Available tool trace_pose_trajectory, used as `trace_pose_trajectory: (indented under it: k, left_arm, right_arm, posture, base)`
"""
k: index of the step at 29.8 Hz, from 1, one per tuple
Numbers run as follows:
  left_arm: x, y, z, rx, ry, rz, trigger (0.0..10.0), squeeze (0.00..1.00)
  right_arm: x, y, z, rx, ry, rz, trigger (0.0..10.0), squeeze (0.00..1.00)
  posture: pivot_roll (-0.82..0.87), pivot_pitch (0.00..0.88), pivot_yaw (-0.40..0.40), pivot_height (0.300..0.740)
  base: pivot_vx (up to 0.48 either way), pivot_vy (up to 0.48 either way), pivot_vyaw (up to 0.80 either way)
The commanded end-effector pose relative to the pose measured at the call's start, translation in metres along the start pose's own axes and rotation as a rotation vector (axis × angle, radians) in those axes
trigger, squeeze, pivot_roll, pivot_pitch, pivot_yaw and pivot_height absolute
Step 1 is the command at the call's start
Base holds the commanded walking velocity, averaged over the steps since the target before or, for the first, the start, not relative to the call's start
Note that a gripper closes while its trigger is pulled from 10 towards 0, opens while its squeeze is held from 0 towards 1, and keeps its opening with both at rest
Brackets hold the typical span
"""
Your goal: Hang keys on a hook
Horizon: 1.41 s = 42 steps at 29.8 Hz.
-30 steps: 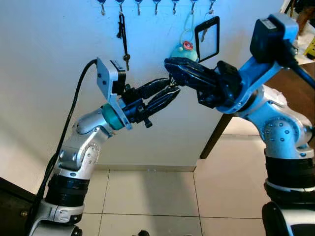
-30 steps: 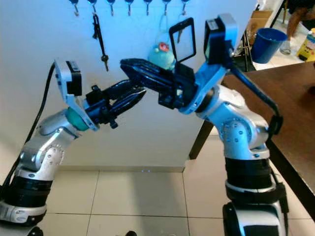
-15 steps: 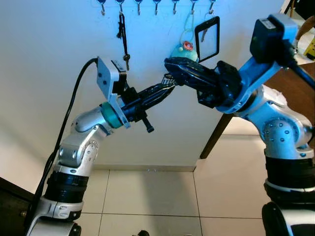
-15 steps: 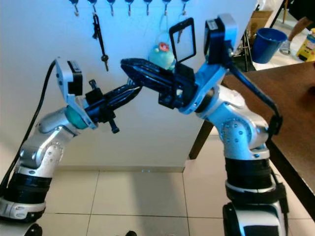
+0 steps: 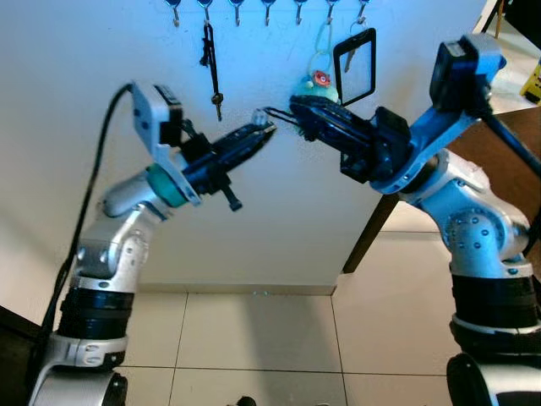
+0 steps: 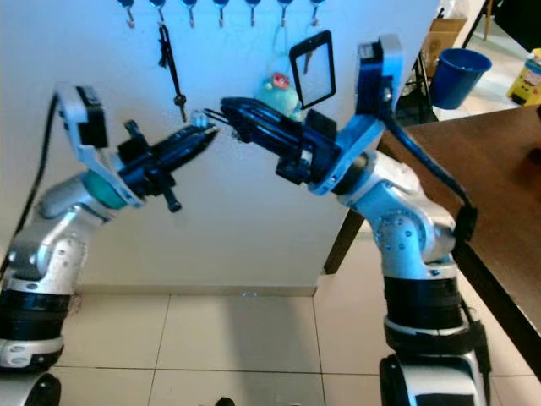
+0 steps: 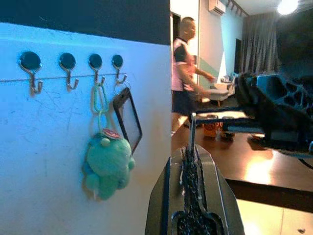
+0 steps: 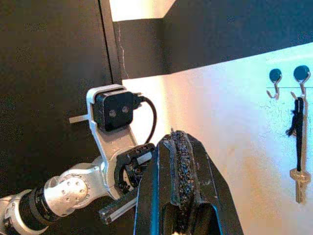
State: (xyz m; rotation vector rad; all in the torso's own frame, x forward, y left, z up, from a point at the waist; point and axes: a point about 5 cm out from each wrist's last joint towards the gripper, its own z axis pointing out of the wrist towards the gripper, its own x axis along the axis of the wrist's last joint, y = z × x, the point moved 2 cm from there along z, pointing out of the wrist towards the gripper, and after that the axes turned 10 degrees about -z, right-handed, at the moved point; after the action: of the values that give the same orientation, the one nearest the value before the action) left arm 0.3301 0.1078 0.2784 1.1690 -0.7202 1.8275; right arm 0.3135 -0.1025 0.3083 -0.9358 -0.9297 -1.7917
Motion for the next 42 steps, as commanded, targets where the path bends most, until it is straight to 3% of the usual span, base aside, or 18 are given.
trace_pose_trajectory:
  k: [1, 4, 5, 18, 26, 28, 30, 31, 33, 35, 36, 39, 40, 42]
  left_arm:
    - [0.004, -0.008, -0.006, 0.033, 0.013, 0.001, 0.0, 0.0]
    - [0.004, -0.009, -0.007, 0.035, 0.013, 0.003, 0.0, 0.0]
    - [0.004, -0.009, -0.007, 0.035, 0.012, 0.004, 0.0, 0.0]
    - [0.002, -0.007, -0.003, 0.025, 0.01, 0.006, 0.0, 0.0]
    - [0.012, -0.014, -0.005, 0.047, -0.006, 0.085, 0.0, 0.0]
    - [0.026, -0.02, -0.008, 0.067, -0.009, 0.164, 0.0, 0.0]
    - [0.026, -0.02, -0.008, 0.067, -0.009, 0.164, 0.0, 0.0]
    - [0.038, -0.023, -0.008, 0.077, -0.005, 0.221, 0.0, 0.0]
    - [0.038, -0.023, -0.008, 0.077, -0.005, 0.221, 0.0, 0.0]
    - [0.044, -0.023, -0.004, 0.082, -0.005, 0.265, 0.0, 0.0]
    - [0.045, -0.023, 0.0, 0.084, -0.005, 0.282, 0.0, 0.0]
    - [0.045, -0.023, 0.0, 0.084, -0.005, 0.282, 0.0, 0.0]
    - [0.043, -0.022, 0.005, 0.094, -0.011, 0.307, 0.0, 0.0]
    - [0.04, -0.023, 0.009, 0.116, -0.025, 0.344, 0.0, 0.0]
  right_arm:
    - [0.001, 0.004, -0.005, -0.038, 0.014, -0.007, 10.0, 0.0]
    - [0.0, 0.004, -0.005, -0.046, 0.02, -0.009, 10.0, 0.0]
    - [0.0, 0.004, -0.005, -0.051, 0.035, 0.007, 10.0, 1.0]
    - [0.0, 0.004, -0.006, -0.071, 0.062, 0.024, 10.0, 1.0]
    - [-0.007, 0.008, -0.016, -0.14, 0.053, 0.023, 10.0, 1.0]
    - [-0.023, 0.008, -0.028, -0.197, -0.005, 0.032, 10.0, 1.0]
    - [-0.023, 0.008, -0.028, -0.197, -0.005, 0.032, 10.0, 1.0]
    - [-0.044, 0.005, -0.038, -0.229, -0.088, 0.048, 10.0, 1.0]
    - [-0.044, 0.005, -0.038, -0.229, -0.088, 0.048, 10.0, 1.0]
    - [-0.069, -0.003, -0.047, -0.245, -0.178, 0.079, 10.0, 1.0]
    - [-0.082, -0.006, -0.051, -0.264, -0.221, 0.098, 10.0, 0.76]
    - [-0.082, -0.006, -0.051, -0.264, -0.221, 0.098, 10.0, 0.76]
    - [-0.093, -0.009, -0.054, -0.284, -0.249, 0.118, 10.0, 0.0]
    - [-0.103, -0.012, -0.056, -0.309, -0.27, 0.143, 10.0, 0.0]
  posture:
    - [-0.09, 0.047, 0.055, 0.74]
    - [-0.09, 0.046, 0.054, 0.74]
    - [-0.09, 0.047, 0.054, 0.74]
    - [-0.09, 0.042, 0.065, 0.74]
    - [-0.09, 0.045, 0.069, 0.74]
    - [-0.09, 0.049, 0.074, 0.74]
    - [-0.09, 0.049, 0.074, 0.74]
    - [-0.09, 0.05, 0.076, 0.74]
    - [-0.09, 0.05, 0.076, 0.74]
    - [-0.09, 0.053, 0.081, 0.74]
    - [-0.09, 0.054, 0.083, 0.74]
    - [-0.09, 0.054, 0.083, 0.74]
    - [-0.09, 0.055, 0.085, 0.74]
    - [-0.1, 0.056, 0.087, 0.74]
  base:
    - [0.0, 0.0, 0.0]
    - [0.0, 0.0, 0.0]
    - [0.0, 0.0, 0.0]
    - [0.0, 0.0, 0.0]
    - [0.0, 0.0, 0.0]
    - [0.0, 0.0, 0.0]
    - [0.0, 0.0, 0.0]
    - [0.0, 0.0, 0.0]
    - [0.0, 0.0, 0.0]
    - [0.0, 0.0, 0.0]
    - [0.0, 0.0, 0.0]
    - [0.0, 0.0, 0.0]
    - [0.0, 0.0, 0.0]
    - [0.0, 0.0, 0.0]
